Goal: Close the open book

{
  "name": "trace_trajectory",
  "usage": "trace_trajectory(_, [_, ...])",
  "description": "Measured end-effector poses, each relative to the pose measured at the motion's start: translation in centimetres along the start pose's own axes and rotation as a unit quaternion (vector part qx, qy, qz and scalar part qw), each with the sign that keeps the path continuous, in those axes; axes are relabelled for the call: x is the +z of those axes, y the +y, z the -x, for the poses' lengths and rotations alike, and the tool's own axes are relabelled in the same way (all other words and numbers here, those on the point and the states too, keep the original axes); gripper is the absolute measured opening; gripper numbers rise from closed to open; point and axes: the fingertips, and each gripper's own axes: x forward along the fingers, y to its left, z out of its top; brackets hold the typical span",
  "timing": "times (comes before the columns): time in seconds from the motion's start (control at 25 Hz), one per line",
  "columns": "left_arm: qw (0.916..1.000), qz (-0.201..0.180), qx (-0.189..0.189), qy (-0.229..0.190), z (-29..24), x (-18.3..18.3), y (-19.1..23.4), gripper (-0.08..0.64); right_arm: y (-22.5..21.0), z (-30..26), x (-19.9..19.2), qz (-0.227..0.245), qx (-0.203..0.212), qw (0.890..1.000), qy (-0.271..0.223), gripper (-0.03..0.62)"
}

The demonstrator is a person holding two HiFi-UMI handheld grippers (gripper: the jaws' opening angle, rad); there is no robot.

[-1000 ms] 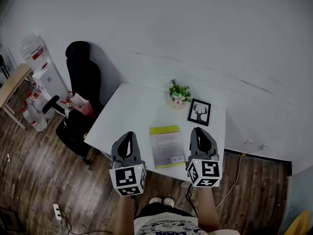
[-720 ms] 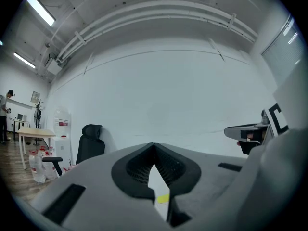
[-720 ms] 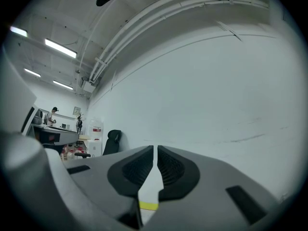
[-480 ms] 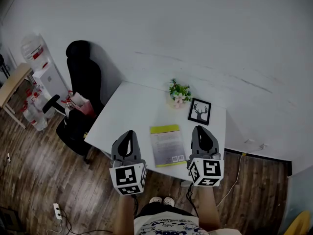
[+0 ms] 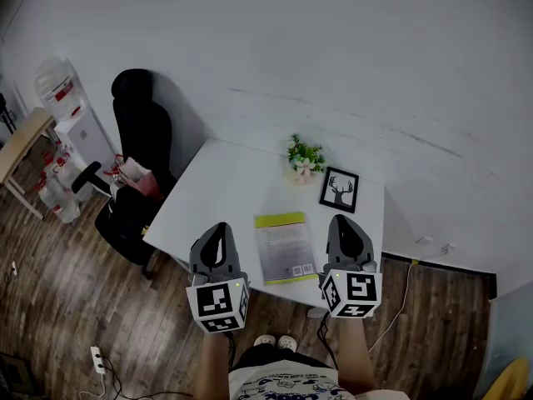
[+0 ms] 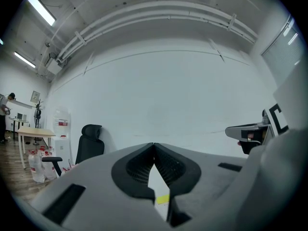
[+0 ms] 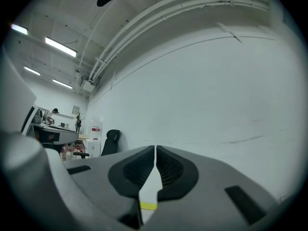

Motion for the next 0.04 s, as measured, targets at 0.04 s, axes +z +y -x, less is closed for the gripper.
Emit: trace_trajectory(0.04, [1.0,0.0,0.0,0.0,0.02,-0.02,-0.01,0.023,-0.01,0.04,-0.03,0.0,0.0,1.0,0.0,0.035])
